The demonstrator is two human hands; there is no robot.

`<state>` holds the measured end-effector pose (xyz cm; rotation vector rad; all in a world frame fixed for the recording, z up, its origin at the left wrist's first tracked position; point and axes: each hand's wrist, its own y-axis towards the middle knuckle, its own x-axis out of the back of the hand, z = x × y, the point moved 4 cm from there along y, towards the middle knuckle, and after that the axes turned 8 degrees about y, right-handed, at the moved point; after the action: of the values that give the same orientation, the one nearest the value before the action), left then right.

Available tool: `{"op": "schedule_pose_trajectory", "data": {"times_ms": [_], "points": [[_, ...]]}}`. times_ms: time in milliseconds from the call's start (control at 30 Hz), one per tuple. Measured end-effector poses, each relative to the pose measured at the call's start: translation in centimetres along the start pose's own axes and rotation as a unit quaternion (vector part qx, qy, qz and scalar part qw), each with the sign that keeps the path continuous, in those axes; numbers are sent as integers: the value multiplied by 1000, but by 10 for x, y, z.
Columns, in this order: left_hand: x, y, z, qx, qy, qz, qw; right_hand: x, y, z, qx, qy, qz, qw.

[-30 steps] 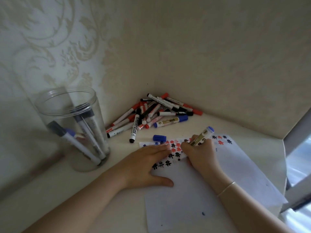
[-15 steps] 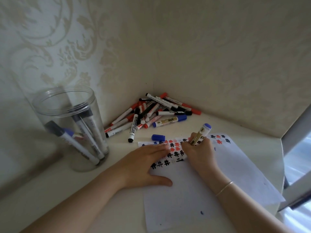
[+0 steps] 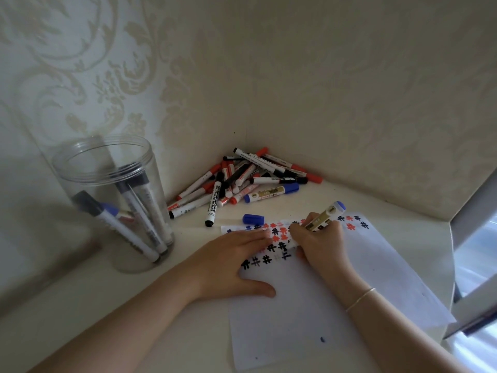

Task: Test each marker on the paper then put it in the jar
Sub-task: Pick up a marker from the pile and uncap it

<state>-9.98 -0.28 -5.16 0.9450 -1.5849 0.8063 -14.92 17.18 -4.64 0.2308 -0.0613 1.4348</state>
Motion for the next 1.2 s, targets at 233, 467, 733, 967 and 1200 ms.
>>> {"op": "schedule_pose_trajectory", "data": {"times_ms": [233,467,733,967,1200], "points": [[4,-1,-1,-8,24,-12,1000,-3,0,2,0,-23,16,1000],[16,4,4,-3,25,-190,981,10,4,3,-37,243,9,969],[11,21,11,93,65,-224,968,0,5,8,-60,377,64,922],[14,17,13,94,4,-266,959,1,-1,14,-47,331,58,940],[15,16,11,56,-6,-305,951,1,0,13,-44,345,58,936]]}}
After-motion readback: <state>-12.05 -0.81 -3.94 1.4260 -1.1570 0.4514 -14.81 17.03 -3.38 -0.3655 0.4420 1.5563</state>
